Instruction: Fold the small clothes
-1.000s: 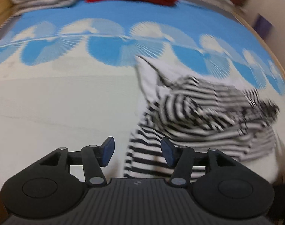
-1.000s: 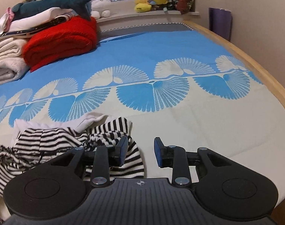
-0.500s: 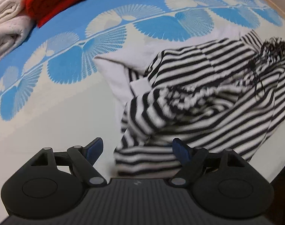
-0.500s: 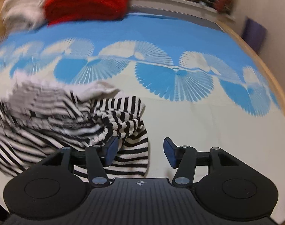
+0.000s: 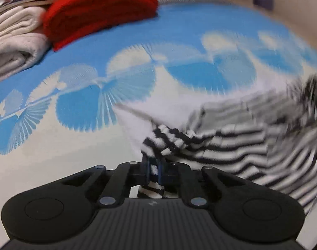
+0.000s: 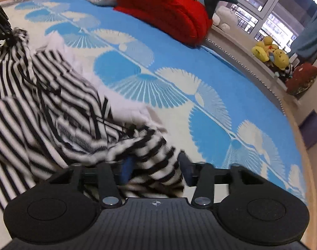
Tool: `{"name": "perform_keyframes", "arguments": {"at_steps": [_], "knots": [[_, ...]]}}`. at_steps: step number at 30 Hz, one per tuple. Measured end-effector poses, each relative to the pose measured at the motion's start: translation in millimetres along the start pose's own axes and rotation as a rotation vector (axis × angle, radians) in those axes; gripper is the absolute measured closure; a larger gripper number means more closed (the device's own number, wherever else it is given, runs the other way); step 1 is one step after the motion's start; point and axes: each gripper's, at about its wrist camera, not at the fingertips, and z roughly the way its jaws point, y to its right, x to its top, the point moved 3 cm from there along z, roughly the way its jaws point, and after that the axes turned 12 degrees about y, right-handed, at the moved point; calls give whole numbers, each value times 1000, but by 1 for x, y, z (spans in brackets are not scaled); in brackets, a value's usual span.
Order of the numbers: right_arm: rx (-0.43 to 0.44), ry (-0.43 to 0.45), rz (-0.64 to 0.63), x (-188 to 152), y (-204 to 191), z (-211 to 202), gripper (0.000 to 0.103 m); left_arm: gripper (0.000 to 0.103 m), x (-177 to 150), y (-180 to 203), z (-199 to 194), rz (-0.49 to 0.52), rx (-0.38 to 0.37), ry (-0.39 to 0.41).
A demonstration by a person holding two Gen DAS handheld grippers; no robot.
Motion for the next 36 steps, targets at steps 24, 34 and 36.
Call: {"name": "perform_keyframes", "arguments": {"at_steps": [24,34,36], "knots": [[-160,-269,552,18,54,158,92,53,32,-51,119,-211,201,-187],[-107,-139,812,23,88,48,56,32,39,-89,13,-460,59,-221],[-104,-138,865,14,90,18,56,32,38,-90,-18,-479,48,-203]]}}
